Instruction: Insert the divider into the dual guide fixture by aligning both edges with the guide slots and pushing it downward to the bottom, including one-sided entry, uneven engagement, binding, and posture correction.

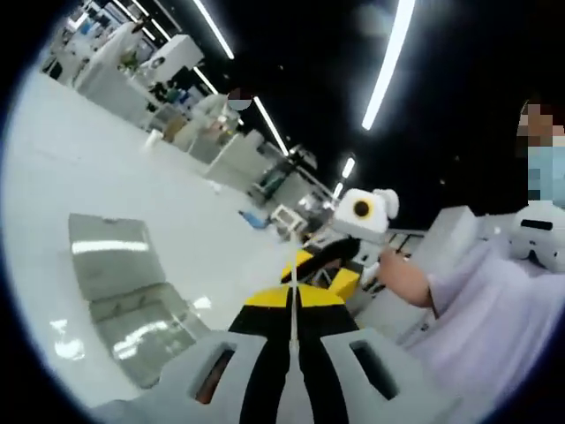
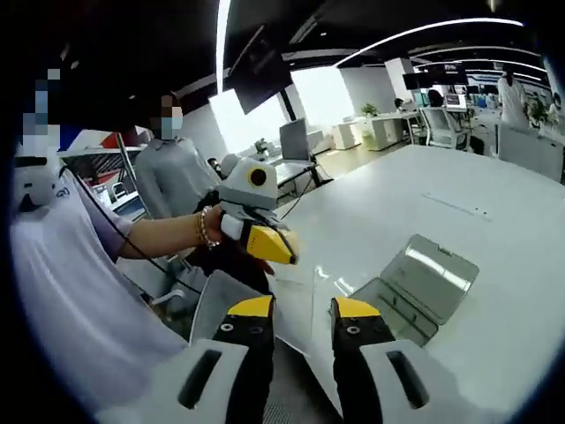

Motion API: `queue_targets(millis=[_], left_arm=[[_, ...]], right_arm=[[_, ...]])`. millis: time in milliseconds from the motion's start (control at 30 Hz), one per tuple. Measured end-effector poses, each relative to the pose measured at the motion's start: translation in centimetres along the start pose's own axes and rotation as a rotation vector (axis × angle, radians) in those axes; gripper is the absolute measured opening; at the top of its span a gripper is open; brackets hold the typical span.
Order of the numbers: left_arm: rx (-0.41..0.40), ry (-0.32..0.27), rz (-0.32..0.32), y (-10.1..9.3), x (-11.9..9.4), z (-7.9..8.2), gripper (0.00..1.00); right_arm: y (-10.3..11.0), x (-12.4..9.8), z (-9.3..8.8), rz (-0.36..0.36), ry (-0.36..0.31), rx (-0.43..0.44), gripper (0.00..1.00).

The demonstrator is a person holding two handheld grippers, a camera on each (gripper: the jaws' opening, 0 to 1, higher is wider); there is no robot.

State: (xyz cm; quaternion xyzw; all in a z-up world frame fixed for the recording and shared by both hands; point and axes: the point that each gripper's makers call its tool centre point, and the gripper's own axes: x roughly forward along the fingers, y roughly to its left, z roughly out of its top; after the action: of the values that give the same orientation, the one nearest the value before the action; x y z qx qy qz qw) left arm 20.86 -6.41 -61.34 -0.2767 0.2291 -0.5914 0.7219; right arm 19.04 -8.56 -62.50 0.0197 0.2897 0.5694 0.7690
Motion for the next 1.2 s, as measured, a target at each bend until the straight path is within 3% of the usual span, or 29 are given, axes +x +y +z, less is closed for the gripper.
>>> queue_targets(millis=[300,567,1200], left_arm=[[0.03,-0.009,-0.091,-2.0,0.7,0.9,0.0],[0.036,-0.009,-0.103,-2.3,0.8,1.1,0.0],[0.029,0.001,-0.124,-2.3,0.9,1.1,0.0]], right_arm=[[1.3,0.5,0.9,0.123,-0.04,0.113,0.12],[1.4,0.7,1.1,0.141,-0.067,0.141,0.06],[1.6,0.5,1.1,0.171,-0.065,0.191,0.04]])
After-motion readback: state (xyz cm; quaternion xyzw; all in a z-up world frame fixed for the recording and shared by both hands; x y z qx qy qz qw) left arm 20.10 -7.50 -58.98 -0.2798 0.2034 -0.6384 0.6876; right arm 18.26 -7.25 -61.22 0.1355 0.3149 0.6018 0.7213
